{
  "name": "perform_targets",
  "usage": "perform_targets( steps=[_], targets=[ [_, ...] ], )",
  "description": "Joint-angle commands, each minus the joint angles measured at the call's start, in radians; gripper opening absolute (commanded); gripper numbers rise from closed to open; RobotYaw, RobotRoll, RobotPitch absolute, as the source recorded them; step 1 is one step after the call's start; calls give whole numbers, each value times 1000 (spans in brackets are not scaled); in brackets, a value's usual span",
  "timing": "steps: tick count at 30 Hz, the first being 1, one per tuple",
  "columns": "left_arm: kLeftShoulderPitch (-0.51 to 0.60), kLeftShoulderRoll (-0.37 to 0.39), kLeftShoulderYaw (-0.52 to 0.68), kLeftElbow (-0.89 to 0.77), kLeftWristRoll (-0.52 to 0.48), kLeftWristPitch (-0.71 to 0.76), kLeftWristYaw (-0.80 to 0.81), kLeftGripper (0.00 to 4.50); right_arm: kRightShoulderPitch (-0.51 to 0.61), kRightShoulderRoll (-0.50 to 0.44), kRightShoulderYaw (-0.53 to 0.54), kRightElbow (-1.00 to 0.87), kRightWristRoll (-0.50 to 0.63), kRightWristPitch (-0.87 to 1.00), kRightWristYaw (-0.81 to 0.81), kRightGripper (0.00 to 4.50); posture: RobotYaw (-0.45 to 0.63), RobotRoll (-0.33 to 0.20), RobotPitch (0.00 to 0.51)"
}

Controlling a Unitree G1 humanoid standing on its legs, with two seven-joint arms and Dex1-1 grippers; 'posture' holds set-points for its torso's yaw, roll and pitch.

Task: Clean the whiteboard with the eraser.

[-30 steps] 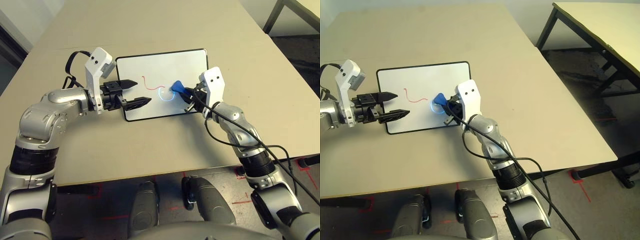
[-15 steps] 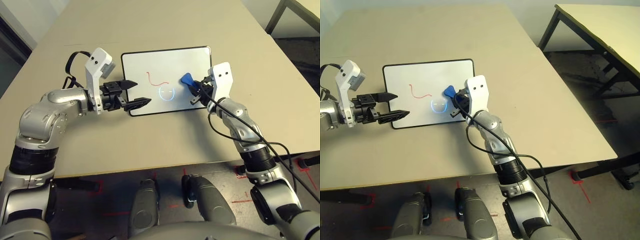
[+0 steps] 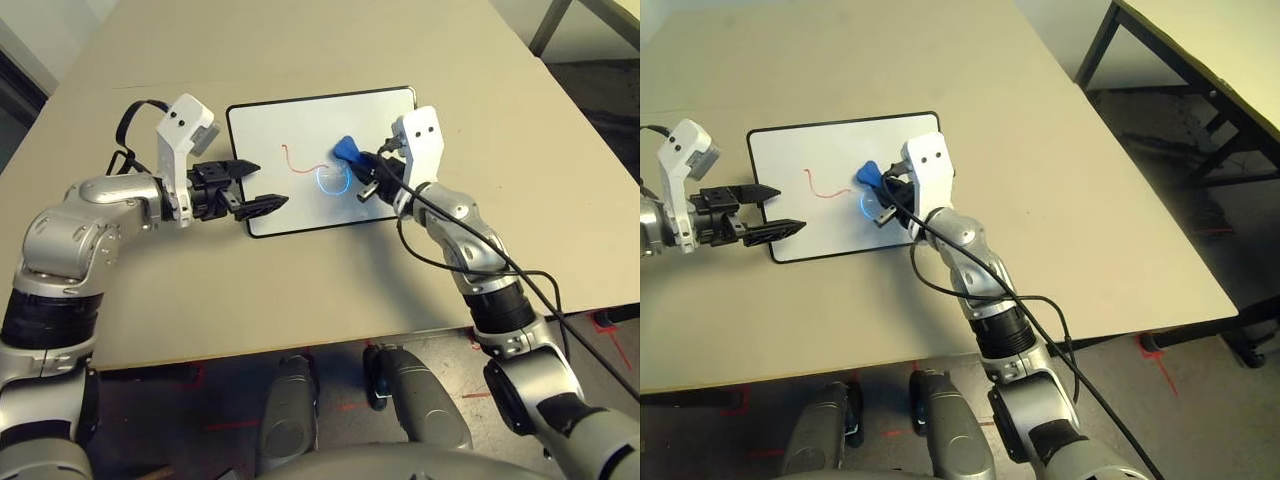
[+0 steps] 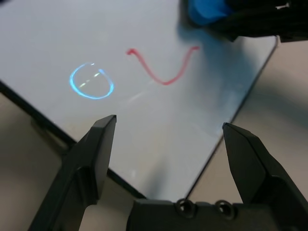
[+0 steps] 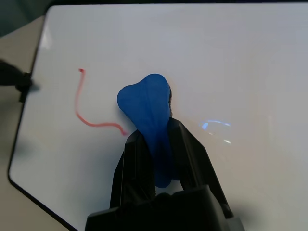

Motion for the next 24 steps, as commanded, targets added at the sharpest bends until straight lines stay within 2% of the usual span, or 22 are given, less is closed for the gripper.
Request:
perform_targets(
  steps=[1, 11, 24],
  targets=[
    [-6, 36, 27, -4, -1, 17, -15, 4500, 1, -6, 59, -19, -2, 4, 44, 618, -39, 0, 212],
    [-12, 58, 44, -1, 0, 24, -14, 4500, -41, -21, 145, 81, -26, -32, 131, 618, -19, 0, 212],
    [0, 32, 45, -26, -12, 36, 4, 4500, -205, -2, 91, 227, -35, -95, 126, 617, -16, 0, 207]
  ],
)
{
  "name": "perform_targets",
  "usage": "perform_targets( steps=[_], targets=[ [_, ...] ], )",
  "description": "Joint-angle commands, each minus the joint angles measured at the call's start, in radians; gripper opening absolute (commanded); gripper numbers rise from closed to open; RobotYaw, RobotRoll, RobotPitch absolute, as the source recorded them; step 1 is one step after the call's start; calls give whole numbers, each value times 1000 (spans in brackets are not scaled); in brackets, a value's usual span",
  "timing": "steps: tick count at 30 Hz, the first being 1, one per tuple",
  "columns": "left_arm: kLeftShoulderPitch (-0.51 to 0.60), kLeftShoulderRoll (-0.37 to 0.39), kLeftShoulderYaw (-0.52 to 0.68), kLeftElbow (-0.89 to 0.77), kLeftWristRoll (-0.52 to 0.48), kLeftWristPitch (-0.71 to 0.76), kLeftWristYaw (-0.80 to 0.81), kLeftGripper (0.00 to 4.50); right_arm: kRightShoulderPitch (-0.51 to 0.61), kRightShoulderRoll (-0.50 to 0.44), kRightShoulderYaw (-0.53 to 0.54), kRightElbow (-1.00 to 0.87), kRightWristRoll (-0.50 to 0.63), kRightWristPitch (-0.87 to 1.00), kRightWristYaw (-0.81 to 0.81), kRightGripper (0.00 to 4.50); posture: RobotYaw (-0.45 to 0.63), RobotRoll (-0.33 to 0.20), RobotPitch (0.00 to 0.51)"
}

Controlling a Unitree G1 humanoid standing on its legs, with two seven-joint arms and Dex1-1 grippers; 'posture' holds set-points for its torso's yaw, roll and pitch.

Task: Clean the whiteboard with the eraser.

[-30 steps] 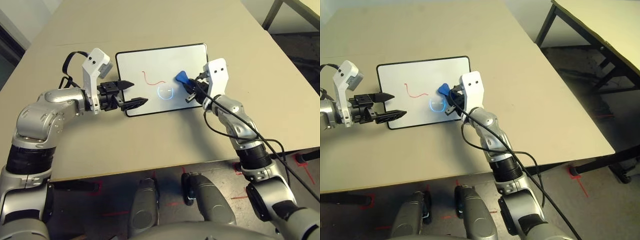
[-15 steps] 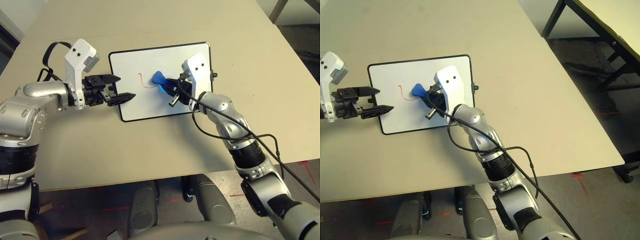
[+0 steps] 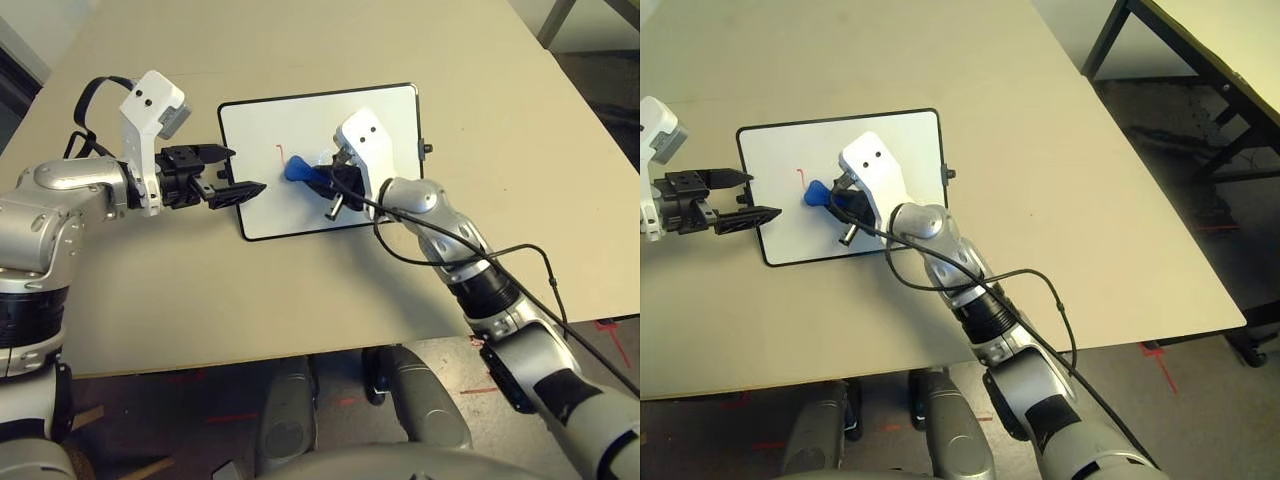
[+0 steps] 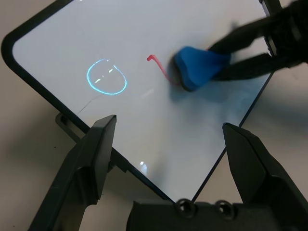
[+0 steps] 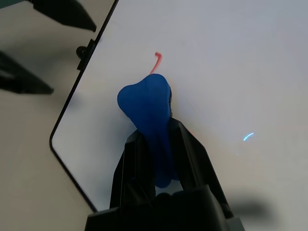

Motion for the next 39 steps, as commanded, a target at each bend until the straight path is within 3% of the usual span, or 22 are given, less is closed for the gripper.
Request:
perform_targets(
  steps=[1, 7, 19, 30, 39],
  targets=[
    [14, -7, 10, -18, -9, 14, 4, 4500, -34, 7, -36, 32, -8, -14, -22, 617, -17, 0, 207],
    [22, -18, 12, -31, -17, 21, 8, 4500, -39, 4, -59, 29, -12, -6, -47, 617, -22, 0, 212],
    [22, -17, 9, -40, -32, 30, 14, 4500, 149, -35, 95, -113, -31, 106, 56, 617, -21, 0, 217],
    [11, -17, 2, -39, -36, 36, 15, 4500, 10, -11, -42, 7, -58, 75, -107, 617, -25, 0, 218],
    [10, -22, 2, -45, -39, 43, 23, 4500, 77, -34, 44, -41, -62, 115, -27, 617, -20, 0, 219]
  ],
)
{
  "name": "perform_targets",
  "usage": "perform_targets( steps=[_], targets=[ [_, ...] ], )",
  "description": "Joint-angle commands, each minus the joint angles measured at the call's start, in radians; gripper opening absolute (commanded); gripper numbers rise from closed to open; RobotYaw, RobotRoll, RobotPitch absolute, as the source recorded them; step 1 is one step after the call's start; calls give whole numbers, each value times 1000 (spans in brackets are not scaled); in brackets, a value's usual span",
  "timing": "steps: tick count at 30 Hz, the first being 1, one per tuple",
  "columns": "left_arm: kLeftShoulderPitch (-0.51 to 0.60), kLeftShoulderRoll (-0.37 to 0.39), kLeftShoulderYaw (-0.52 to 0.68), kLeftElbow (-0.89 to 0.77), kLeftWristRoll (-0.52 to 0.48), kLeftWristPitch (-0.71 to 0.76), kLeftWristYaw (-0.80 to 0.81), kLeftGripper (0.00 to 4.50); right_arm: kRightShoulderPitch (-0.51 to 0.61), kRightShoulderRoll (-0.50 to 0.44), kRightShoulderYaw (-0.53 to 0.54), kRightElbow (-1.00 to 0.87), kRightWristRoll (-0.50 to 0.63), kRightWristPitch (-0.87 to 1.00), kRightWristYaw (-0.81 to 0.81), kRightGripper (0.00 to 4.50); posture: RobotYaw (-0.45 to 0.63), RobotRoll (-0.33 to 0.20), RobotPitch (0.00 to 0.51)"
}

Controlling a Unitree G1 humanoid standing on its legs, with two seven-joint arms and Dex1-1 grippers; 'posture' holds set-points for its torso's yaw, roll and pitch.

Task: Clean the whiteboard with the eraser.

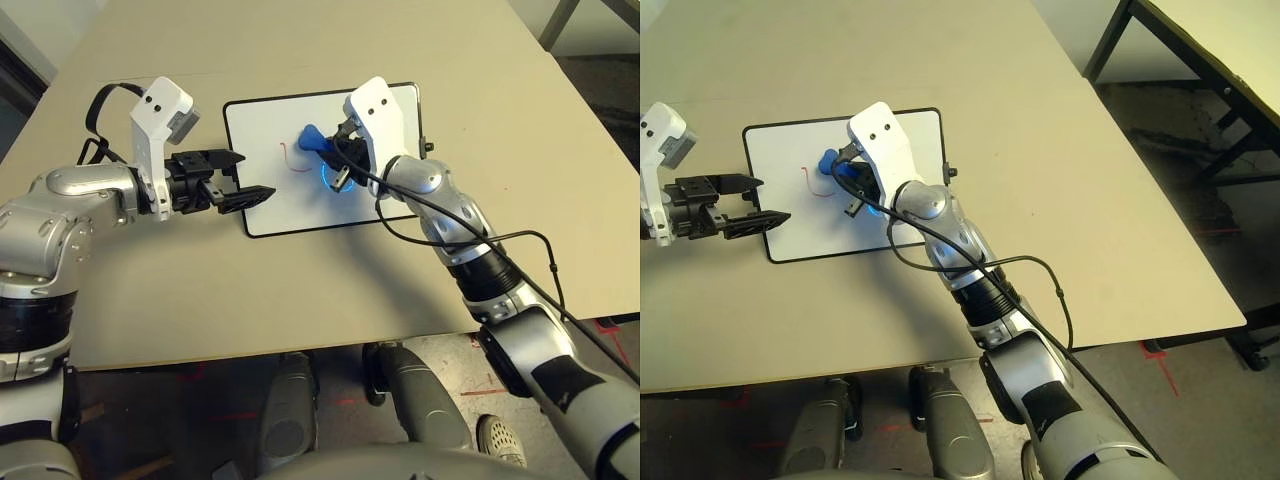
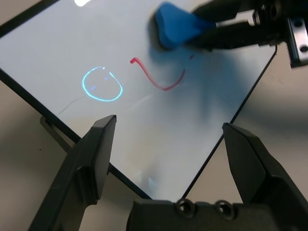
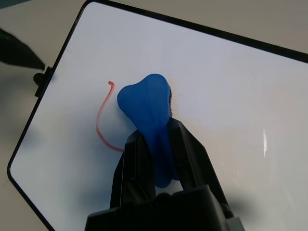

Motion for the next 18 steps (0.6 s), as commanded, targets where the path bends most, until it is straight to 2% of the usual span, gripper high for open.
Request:
perform_targets(
  steps=[1, 5, 13, 18],
  targets=[
    [9, -1, 2, -18, -4, 13, 1, 4500, 65, -24, 72, 1, -24, 53, 46, 617, -19, 0, 220],
    [14, -2, 7, -23, -6, 16, 4, 4500, 64, -33, 67, 5, -29, 52, 49, 617, -20, 0, 222],
    [14, -4, 8, -21, -8, 14, 6, 4500, -30, -7, -21, 108, -21, -16, -33, 617, -21, 0, 219],
    [15, -8, 9, -22, -10, 12, 8, 4500, -10, 1, -5, 108, -21, -16, -27, 617, -22, 0, 217]
  ],
)
